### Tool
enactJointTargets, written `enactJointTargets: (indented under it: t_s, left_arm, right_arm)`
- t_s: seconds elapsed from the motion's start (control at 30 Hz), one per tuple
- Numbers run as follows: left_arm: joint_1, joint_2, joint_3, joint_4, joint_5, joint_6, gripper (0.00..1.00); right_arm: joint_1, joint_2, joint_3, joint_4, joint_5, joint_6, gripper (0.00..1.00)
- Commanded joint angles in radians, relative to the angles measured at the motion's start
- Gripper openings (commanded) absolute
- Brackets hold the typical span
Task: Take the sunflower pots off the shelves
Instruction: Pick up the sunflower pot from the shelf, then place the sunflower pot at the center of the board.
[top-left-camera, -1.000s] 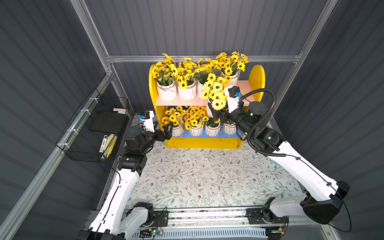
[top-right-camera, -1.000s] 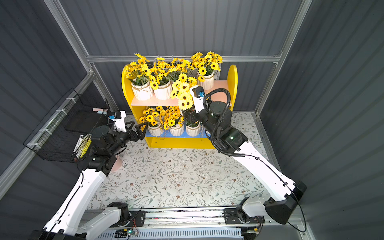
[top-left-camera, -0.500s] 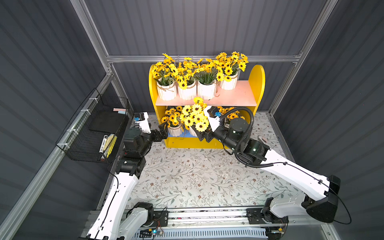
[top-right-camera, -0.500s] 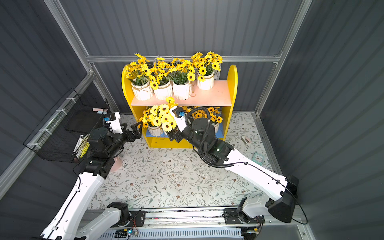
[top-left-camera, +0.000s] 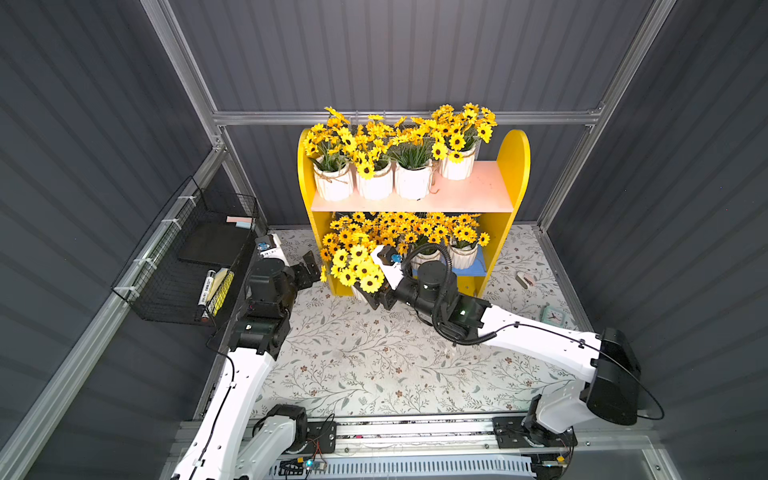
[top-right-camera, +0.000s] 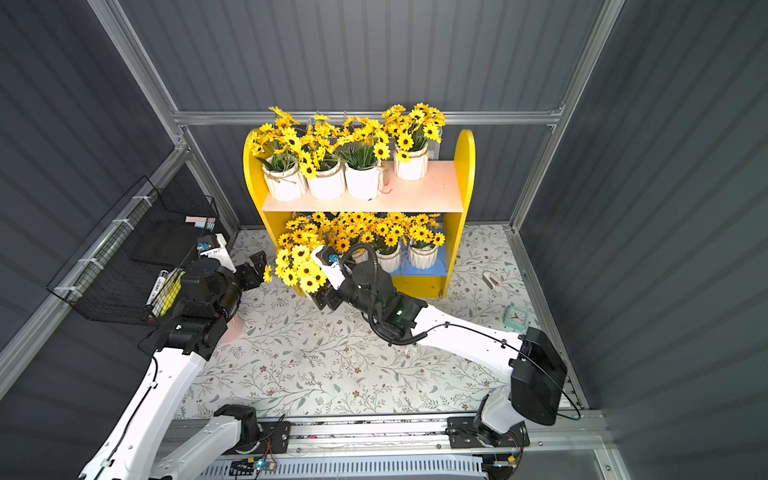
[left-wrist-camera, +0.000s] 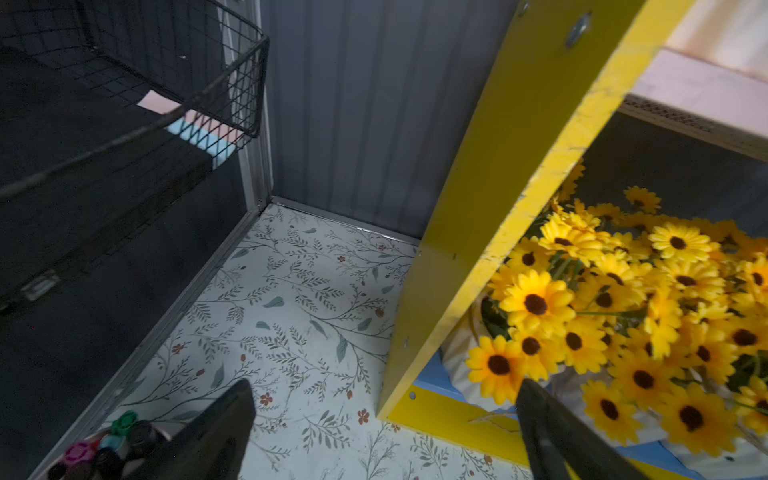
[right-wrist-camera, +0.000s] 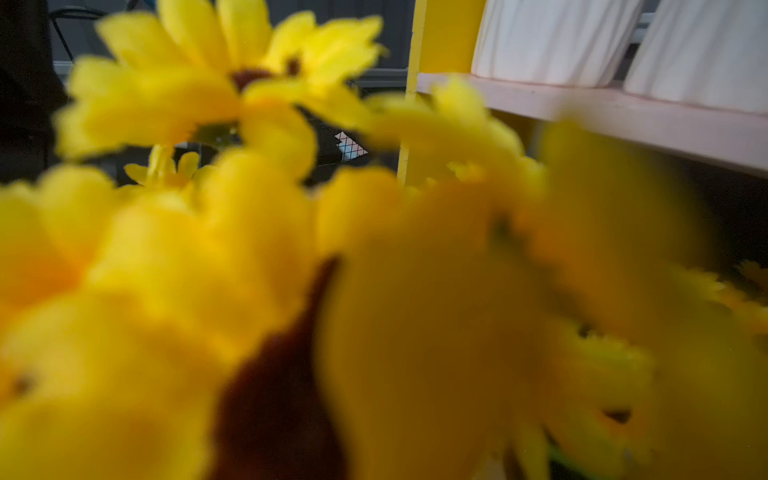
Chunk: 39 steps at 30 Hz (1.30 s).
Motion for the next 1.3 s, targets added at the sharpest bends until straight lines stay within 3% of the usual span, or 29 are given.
enactJointTargets:
  t_s: [0.0, 0.6, 1.27]
  left_arm:
    - [0.014, -0.001, 0.04, -0.046, -0.089, -0.009, 0.99]
    - [0.026, -0.019, 0.017, -0.011, -0.067, 0.005, 0.99]
    - [0.028, -0.038, -0.014, 0.05, 0.019, 0.002, 0.99]
  right_arm:
    - [0.011, 0.025, -0.024, 0.222, -0.034, 0.031, 0.0]
    - [0.061, 0.358, -0.085, 0.577, -0.043, 0.09, 0.0]
    - [0.098, 0.644, -0.123, 0.879, 0.027, 0.012, 0.0]
